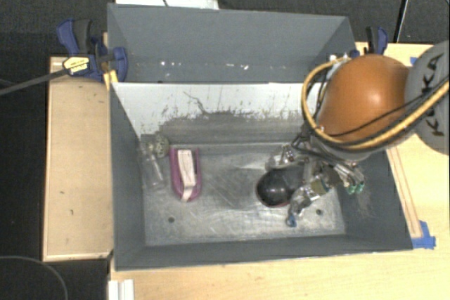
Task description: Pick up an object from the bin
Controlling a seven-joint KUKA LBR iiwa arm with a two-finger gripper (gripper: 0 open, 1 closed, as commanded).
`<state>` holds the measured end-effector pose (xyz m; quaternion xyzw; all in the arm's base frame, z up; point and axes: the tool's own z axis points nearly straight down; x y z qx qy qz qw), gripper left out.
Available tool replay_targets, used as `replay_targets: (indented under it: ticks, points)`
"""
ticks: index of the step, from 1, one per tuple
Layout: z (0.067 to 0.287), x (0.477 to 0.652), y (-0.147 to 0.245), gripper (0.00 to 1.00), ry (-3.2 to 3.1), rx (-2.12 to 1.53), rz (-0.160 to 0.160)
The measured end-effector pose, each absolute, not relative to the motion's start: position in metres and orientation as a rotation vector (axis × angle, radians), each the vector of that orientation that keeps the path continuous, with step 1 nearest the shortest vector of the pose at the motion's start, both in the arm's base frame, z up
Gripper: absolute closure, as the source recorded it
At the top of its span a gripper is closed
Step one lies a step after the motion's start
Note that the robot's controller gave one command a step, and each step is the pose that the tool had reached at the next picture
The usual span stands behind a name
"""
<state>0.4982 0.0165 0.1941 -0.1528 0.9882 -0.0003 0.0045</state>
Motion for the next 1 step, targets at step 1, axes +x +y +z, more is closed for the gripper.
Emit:
replay_targets:
  ticks: [1]
  points:
    - [0.2629, 0.5029, 0.0403, 1.00, 2.900, -1.191, -0.001]
